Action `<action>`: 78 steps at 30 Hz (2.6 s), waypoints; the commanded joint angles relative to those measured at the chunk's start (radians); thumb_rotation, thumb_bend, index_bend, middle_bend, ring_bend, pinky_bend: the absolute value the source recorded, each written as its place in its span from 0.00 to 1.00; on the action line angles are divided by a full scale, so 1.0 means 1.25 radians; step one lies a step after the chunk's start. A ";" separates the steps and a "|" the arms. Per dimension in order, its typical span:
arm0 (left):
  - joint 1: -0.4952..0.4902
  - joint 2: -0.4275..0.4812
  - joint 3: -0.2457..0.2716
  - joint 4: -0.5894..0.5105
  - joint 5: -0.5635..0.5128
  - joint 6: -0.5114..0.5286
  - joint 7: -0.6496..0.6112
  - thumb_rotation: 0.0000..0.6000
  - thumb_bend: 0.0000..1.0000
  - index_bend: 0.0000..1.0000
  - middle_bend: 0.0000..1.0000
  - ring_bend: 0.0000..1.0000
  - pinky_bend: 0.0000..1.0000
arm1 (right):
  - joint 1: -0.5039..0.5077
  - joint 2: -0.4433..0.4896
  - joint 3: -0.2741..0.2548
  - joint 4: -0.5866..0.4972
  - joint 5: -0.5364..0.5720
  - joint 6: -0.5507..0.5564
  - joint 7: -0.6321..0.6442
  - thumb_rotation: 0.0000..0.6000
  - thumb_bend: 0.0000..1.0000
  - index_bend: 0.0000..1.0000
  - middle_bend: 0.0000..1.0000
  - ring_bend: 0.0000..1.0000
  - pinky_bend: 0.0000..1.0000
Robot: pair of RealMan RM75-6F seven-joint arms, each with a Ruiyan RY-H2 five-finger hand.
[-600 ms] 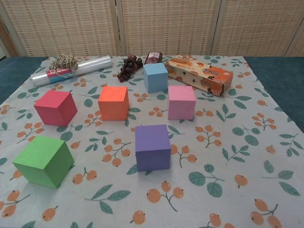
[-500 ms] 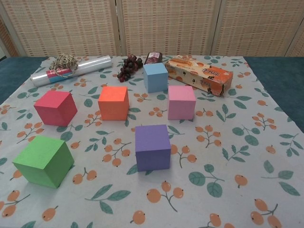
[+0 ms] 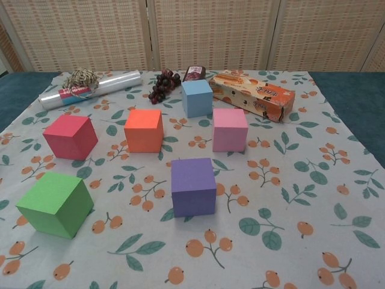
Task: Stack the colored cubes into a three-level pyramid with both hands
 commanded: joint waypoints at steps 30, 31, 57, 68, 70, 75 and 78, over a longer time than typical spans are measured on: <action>-0.374 -0.073 -0.024 0.226 -0.128 -0.567 -0.153 1.00 0.35 0.00 0.00 0.00 0.05 | 0.071 0.035 0.022 -0.075 0.016 -0.080 -0.010 1.00 0.00 0.00 0.00 0.00 0.00; -0.375 -0.074 -0.021 0.228 -0.129 -0.572 -0.159 1.00 0.35 0.00 0.00 0.00 0.05 | 0.073 0.034 0.023 -0.075 0.019 -0.082 -0.009 1.00 0.00 0.00 0.00 0.00 0.00; -0.401 -0.151 -0.028 0.289 -0.166 -0.527 -0.165 1.00 0.34 0.28 0.40 0.38 0.44 | 0.073 0.025 0.023 -0.062 0.039 -0.082 0.000 1.00 0.00 0.00 0.00 0.00 0.00; -0.450 -0.194 -0.068 0.281 -0.219 -0.532 -0.115 1.00 0.34 0.28 0.40 0.38 0.42 | 0.073 0.020 0.023 -0.056 0.044 -0.083 0.002 1.00 0.00 0.00 0.00 0.00 0.00; -0.458 -0.206 -0.074 0.285 -0.232 -0.534 -0.103 1.00 0.34 0.28 0.40 0.38 0.42 | 0.073 0.020 0.023 -0.055 0.045 -0.082 0.002 1.00 0.00 0.00 0.00 0.00 0.00; -0.474 -0.230 -0.081 0.285 -0.270 -0.532 -0.052 1.00 0.34 0.28 0.40 0.38 0.42 | 0.071 0.021 0.023 -0.051 0.050 -0.081 0.004 1.00 0.00 0.00 0.00 0.00 0.00; -0.477 -0.241 -0.081 0.280 -0.300 -0.525 -0.011 1.00 0.34 0.28 0.41 0.38 0.42 | 0.070 0.020 0.024 -0.048 0.054 -0.082 0.008 1.00 0.00 0.00 0.00 0.00 0.00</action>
